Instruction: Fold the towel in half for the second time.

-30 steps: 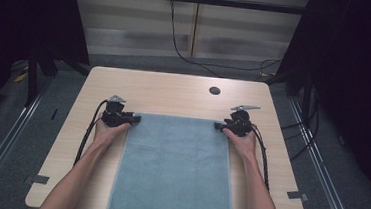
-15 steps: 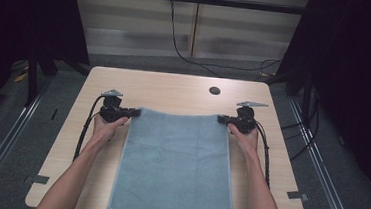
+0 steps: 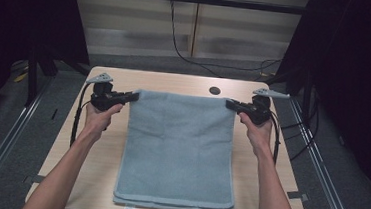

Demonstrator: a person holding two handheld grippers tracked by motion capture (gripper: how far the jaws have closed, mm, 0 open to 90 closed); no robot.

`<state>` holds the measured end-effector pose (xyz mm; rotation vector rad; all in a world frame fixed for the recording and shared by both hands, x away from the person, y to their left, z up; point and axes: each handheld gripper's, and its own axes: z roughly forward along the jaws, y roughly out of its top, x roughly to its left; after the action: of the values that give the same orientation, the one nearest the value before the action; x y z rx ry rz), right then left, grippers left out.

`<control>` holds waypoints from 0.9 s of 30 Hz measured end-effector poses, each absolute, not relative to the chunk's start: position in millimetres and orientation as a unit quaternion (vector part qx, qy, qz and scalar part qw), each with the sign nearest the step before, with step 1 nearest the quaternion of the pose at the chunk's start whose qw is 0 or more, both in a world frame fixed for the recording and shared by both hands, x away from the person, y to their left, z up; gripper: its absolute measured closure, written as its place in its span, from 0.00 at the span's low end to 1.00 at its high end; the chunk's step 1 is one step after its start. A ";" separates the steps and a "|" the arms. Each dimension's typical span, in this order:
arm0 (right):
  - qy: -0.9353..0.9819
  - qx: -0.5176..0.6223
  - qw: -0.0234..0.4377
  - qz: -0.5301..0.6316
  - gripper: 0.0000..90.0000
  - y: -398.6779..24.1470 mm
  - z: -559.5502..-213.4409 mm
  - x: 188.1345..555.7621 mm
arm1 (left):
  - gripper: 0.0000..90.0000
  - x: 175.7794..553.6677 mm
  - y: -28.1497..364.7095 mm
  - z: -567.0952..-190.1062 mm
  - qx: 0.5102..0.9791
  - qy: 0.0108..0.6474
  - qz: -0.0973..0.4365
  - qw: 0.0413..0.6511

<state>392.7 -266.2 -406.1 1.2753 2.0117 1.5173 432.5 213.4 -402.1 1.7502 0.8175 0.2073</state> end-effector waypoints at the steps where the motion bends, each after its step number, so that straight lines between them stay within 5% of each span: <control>1: 0.703 0.442 0.162 0.533 0.92 -267.6 -401.5 389.4 | 0.94 432.0 212.7 -396.7 0.745 0.342 0.088 0.565; 12: 0.726 0.384 0.165 0.546 0.92 -262.0 -386.9 327.0 | 0.95 375.7 220.6 -396.2 0.761 0.301 0.088 0.567; 23: 0.767 0.372 0.110 0.512 0.89 -253.5 -444.4 217.0 | 0.95 280.7 244.3 -441.6 0.789 0.278 0.038 0.547; 27: 0.772 0.378 0.094 0.502 0.81 -252.3 -461.9 194.0 | 0.91 256.4 251.7 -457.3 0.788 0.282 0.016 0.548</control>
<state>194.0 -252.3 -461.9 1.1211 2.2919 1.4892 256.4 251.7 -457.3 1.8662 0.6690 0.0386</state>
